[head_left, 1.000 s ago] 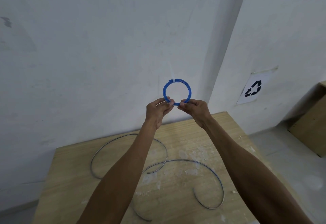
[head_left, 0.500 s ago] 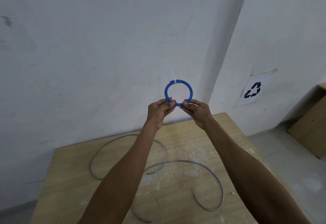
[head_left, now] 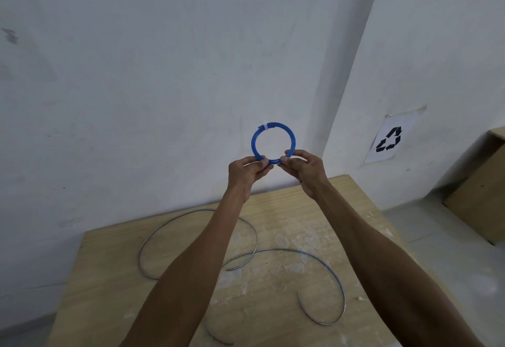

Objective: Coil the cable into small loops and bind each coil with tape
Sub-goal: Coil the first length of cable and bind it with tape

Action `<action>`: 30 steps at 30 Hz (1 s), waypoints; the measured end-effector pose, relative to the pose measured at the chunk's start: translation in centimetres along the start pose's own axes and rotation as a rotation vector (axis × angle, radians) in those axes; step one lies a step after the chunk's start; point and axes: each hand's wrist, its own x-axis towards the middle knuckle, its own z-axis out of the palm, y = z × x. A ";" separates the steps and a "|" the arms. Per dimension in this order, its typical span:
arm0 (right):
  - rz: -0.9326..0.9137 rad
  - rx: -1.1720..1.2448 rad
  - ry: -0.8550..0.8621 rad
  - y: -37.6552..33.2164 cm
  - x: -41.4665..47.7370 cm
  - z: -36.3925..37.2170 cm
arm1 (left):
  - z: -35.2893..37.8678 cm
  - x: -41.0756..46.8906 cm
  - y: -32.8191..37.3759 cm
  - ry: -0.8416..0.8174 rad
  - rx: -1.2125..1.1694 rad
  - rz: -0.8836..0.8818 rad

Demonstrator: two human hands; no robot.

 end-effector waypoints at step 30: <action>0.101 -0.072 -0.011 0.0 0.1 -2.1 | -1.2 0.9 0.7 0.055 0.117 0.073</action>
